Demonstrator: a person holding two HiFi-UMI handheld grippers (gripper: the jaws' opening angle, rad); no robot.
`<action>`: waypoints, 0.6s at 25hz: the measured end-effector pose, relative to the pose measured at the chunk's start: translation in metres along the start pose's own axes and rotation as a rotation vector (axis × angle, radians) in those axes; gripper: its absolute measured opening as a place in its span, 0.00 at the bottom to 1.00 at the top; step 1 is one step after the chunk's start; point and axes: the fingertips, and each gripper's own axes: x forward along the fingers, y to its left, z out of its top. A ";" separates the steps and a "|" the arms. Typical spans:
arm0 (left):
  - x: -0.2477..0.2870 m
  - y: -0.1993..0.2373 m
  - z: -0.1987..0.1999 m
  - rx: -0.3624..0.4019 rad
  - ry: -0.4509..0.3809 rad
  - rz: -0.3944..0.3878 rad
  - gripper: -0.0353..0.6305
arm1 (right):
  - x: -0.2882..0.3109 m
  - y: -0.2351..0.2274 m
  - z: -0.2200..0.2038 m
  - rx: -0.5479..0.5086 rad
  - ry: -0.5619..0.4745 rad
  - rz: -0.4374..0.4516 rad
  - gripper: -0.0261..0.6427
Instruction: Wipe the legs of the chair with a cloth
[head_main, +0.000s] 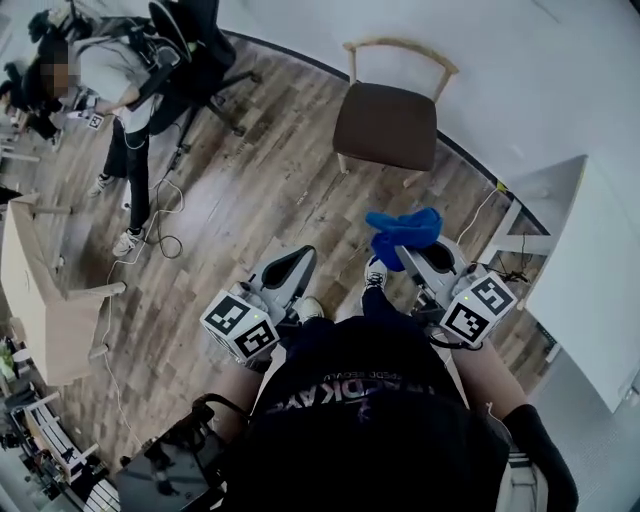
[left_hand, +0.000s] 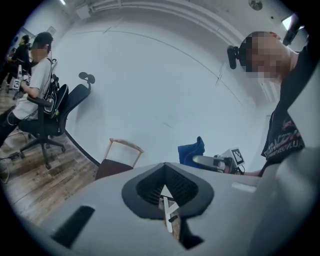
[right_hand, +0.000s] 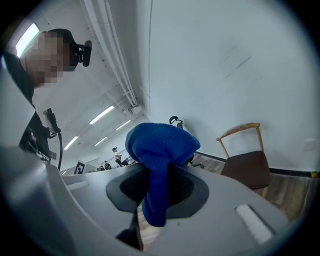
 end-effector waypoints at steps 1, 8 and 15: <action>-0.005 0.001 0.001 0.004 0.004 -0.009 0.06 | -0.002 0.005 -0.003 0.009 -0.007 -0.014 0.17; -0.078 -0.018 -0.022 0.049 0.048 -0.109 0.06 | -0.022 0.087 -0.059 0.032 -0.074 -0.086 0.17; -0.135 -0.026 -0.054 0.043 0.084 -0.187 0.06 | -0.031 0.152 -0.110 0.016 -0.098 -0.123 0.17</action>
